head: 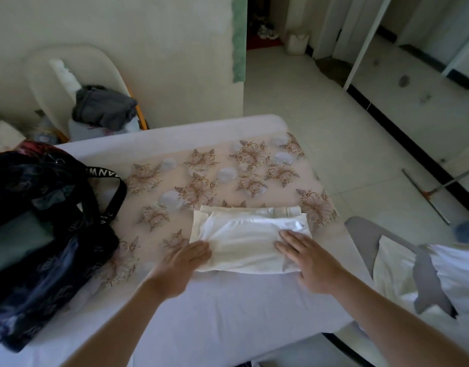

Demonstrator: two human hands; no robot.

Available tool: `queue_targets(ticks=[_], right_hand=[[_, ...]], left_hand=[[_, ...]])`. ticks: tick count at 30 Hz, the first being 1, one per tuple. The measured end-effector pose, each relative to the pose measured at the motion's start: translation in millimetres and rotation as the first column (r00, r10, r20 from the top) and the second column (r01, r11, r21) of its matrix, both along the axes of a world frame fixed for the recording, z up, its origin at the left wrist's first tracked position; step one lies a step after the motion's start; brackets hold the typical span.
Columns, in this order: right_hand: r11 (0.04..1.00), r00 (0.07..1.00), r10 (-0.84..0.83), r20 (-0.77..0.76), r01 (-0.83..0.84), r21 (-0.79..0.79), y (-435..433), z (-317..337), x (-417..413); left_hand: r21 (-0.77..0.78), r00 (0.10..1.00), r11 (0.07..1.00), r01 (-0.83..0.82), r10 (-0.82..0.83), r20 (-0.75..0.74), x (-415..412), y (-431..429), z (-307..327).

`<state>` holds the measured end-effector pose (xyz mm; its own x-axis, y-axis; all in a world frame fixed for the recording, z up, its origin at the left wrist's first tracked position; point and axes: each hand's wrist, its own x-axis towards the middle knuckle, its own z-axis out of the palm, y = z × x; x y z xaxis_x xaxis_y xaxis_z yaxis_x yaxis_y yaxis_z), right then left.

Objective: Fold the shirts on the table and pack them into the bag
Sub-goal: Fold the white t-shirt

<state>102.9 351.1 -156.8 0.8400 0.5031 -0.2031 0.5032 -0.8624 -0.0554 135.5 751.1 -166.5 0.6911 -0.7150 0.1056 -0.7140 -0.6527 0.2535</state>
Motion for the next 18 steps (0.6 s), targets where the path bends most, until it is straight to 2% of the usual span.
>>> queue_targets(ticks=[3, 7, 9, 11, 13, 15, 18], right_hand=[[0.988, 0.992, -0.118, 0.032, 0.115, 0.103, 13.4, 9.0, 6.8], [0.996, 0.976, -0.049, 0.212, 0.032, 0.084, 36.7, 11.8, 33.9], [0.999, 0.982, -0.032, 0.185, 0.029, 0.022, 44.9, 7.1, 46.2], [0.998, 0.994, -0.056, 0.098, 0.059, -0.033, 44.6, -1.3, 57.7], [0.991, 0.992, -0.124, -0.005, 0.123, -0.057, 38.1, -3.4, 65.8], [0.981, 0.982, -0.185, -0.027, 0.182, -0.069, 28.1, -6.1, 71.1], [0.978, 0.980, -0.198, -0.025, 0.196, -0.069, 22.4, -9.1, 69.7]], left_hand=[[-0.007, 0.994, 0.994, -0.108, 0.108, 0.032, -3.2, -21.6, 15.5], [-0.113, 0.970, 0.967, -0.227, 0.234, 0.059, 12.6, -80.6, 30.4], [-0.006, 0.955, 0.955, -0.297, 0.297, 0.012, 18.7, -107.2, 22.2], [0.205, 0.888, 0.878, -0.433, 0.454, -0.069, 19.2, -122.2, 8.2], [0.311, 0.825, 0.803, -0.507, 0.557, -0.092, 12.9, -122.5, -9.8], [0.327, 0.834, 0.803, -0.498, 0.547, -0.075, 6.7, -115.1, -19.8], [0.336, 0.892, 0.850, -0.407, 0.448, -0.054, 13.6, -100.0, -23.6]])
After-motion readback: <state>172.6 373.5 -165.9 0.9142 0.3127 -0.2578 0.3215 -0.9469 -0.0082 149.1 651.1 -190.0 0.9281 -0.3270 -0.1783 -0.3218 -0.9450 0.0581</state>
